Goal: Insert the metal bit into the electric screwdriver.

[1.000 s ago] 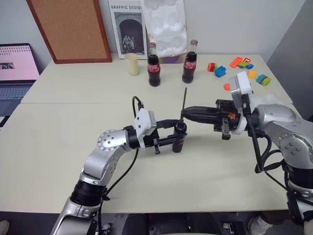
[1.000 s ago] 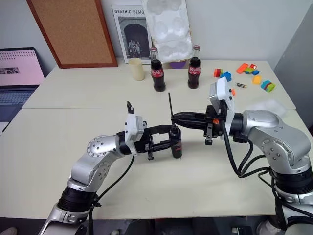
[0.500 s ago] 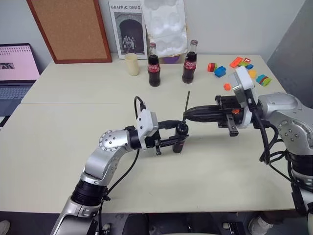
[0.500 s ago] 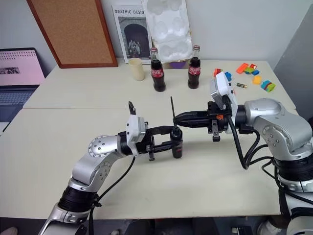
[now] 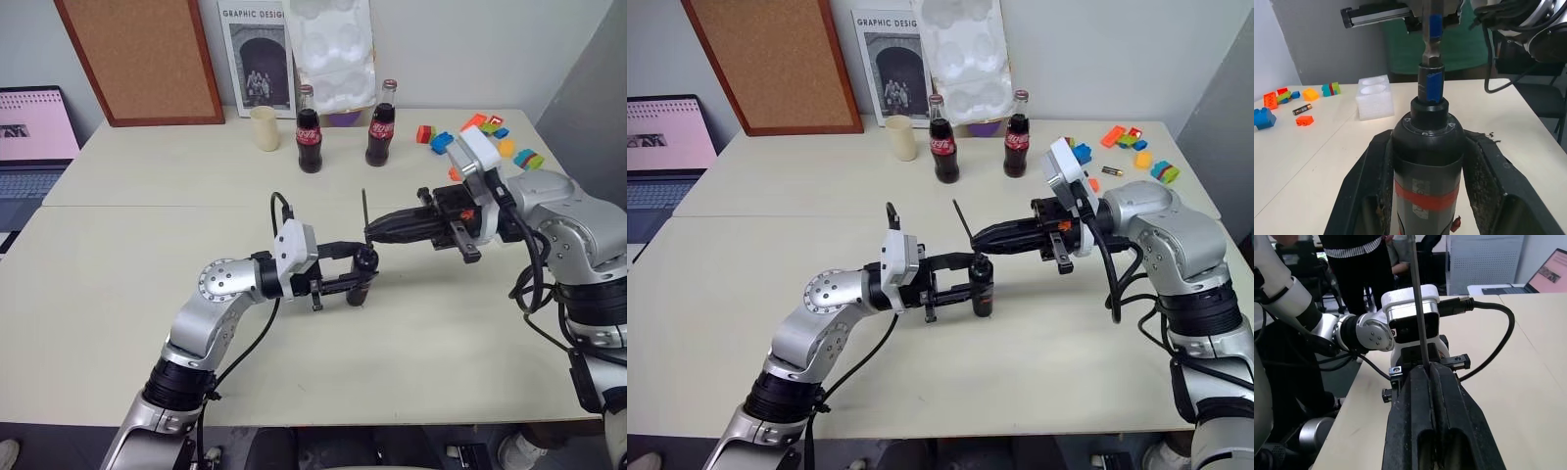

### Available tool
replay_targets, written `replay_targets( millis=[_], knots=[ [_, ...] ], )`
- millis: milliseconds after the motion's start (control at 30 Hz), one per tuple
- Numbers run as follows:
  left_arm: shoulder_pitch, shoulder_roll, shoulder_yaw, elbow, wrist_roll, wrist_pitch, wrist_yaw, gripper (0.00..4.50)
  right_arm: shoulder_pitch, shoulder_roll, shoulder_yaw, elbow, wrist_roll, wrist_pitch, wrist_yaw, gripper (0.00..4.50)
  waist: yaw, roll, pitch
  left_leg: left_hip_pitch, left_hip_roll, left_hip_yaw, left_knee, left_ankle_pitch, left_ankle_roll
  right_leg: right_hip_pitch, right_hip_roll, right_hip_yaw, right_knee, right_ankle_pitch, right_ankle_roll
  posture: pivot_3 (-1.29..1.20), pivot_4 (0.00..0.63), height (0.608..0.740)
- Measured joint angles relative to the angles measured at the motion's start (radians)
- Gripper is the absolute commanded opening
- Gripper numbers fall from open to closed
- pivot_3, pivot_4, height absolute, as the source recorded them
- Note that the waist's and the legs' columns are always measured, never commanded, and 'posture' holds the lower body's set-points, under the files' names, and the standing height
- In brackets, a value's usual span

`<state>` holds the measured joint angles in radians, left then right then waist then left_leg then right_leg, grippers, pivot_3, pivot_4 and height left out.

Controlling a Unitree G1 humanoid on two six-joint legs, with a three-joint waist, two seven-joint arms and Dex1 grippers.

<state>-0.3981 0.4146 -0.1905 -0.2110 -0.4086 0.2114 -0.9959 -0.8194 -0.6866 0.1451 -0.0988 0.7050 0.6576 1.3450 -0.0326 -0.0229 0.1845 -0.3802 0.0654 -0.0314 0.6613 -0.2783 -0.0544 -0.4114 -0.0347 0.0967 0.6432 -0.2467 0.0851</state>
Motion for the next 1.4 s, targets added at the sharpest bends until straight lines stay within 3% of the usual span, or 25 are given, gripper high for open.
replay_targets(
  millis=[200,800,1067,1100,1400],
  knots=[
    [0.001,0.006,0.003,-0.001,-0.001,0.001,0.005,1.64,0.01,0.03,-0.017,0.009,-0.006,0.005,-0.011,0.0,0.0,0.0,0.0,0.0,0.0,0.0,0.0,0.0,0.0,0.0,0.0,0.0,0.0,0.0,0.0,0.0,0.15,0.74],
    [0.032,-0.03,0.003,-0.026,-0.001,0.011,0.084,1.64,0.281,0.062,-0.208,-0.359,0.108,0.189,-0.458,0.0,0.0,0.0,0.0,-0.002,0.0,0.0,0.0,0.0,0.0,-0.002,0.0,0.0,0.0,0.0,0.001,0.0,0.15,0.74],
    [0.035,-0.033,0.003,-0.031,0.0,0.016,0.092,1.64,0.303,0.073,-0.231,-0.4,0.159,0.227,-0.541,0.0,0.0,0.0,0.0,-0.002,0.0,0.0,0.0,0.0,0.0,-0.002,0.0,0.0,0.0,-0.001,-0.001,0.0,0.15,0.74],
    [0.035,-0.033,0.003,-0.031,0.0,0.016,0.092,1.64,0.303,0.075,-0.235,-0.399,0.171,0.235,-0.547,0.41,0.0,0.0,0.0,-0.003,0.0,0.0,0.0,0.0,0.0,-0.002,0.0,0.0,0.0,-0.001,-0.001,0.0,0.15,0.74],
    [0.035,-0.036,0.003,-0.032,0.001,0.017,0.099,1.64,0.264,0.049,-0.232,-0.398,0.236,0.25,-0.517,2.55,0.0,0.0,0.001,-0.004,0.0,0.0,0.0,0.0,0.0,-0.003,0.0,0.0,0.0,0.0,-0.002,0.0,0.15,0.74]
  ],
)
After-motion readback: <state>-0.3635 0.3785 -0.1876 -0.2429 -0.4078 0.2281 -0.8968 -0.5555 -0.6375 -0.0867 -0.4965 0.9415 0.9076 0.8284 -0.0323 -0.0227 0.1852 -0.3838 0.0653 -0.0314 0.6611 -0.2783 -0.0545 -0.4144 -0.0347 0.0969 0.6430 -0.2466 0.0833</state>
